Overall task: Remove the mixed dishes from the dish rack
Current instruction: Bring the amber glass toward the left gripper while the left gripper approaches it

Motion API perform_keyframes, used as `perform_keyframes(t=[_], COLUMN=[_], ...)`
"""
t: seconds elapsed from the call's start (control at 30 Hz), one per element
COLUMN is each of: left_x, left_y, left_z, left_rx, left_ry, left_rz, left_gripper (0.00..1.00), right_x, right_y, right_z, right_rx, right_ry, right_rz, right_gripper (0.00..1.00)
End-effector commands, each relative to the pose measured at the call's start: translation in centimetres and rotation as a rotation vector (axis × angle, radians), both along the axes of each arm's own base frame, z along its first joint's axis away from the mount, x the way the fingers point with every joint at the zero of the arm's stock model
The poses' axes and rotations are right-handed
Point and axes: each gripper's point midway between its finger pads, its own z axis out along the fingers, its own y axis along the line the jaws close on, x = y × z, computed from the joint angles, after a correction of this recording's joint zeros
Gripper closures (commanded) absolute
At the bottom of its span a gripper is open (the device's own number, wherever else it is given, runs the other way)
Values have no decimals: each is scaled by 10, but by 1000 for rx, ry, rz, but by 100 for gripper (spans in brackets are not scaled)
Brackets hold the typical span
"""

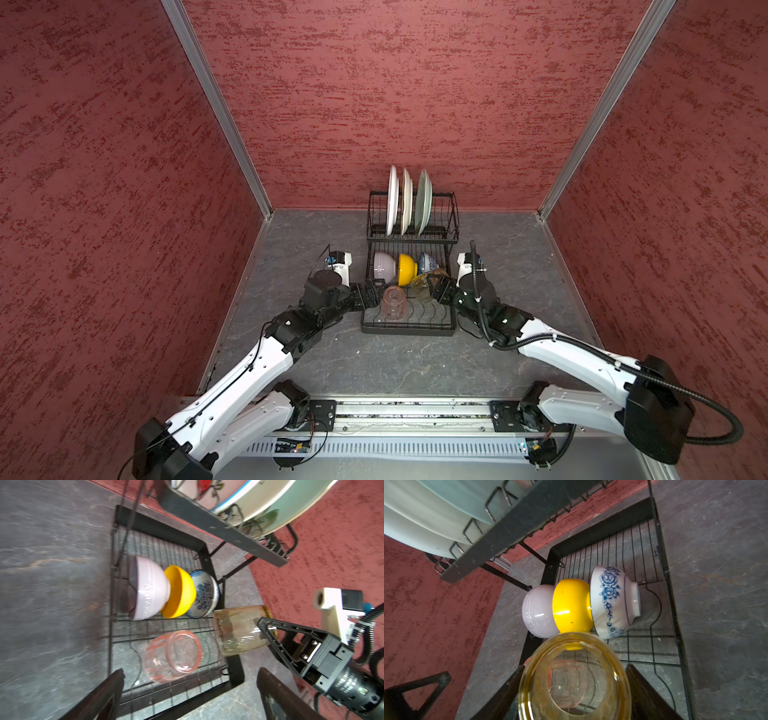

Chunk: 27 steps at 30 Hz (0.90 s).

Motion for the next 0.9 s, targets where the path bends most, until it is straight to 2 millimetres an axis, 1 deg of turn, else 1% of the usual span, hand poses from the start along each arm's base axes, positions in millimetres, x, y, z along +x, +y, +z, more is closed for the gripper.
perform_keyframes(t=[0.0, 0.03, 0.17, 0.33, 0.53, 0.7, 0.87], left_x=[3, 3, 2, -1, 0, 2, 4], left_y=[-18, -22, -38, -55, -68, -81, -89], left_z=[31, 32, 40, 46, 47, 52, 56], left_rx=[-126, -152, -201, -242, -299, -354, -395], left_ry=[-49, -48, -49, -25, -5, -6, -26], left_rz=[-36, -41, -84, -144, -188, -240, -268], left_gripper=[0, 0, 5, 9, 16, 18, 20], right_x=[1, 1, 0, -1, -4, -4, -5], right_y=[7, 8, 10, 11, 12, 13, 16], right_z=[41, 44, 49, 66, 83, 87, 91], right_rx=[148, 168, 222, 270, 316, 362, 400], right_ry=[-79, -86, -97, -136, -162, -166, -163], right_rz=[22, 31, 50, 71, 99, 121, 143], right_gripper=[33, 33, 33, 33, 33, 33, 33])
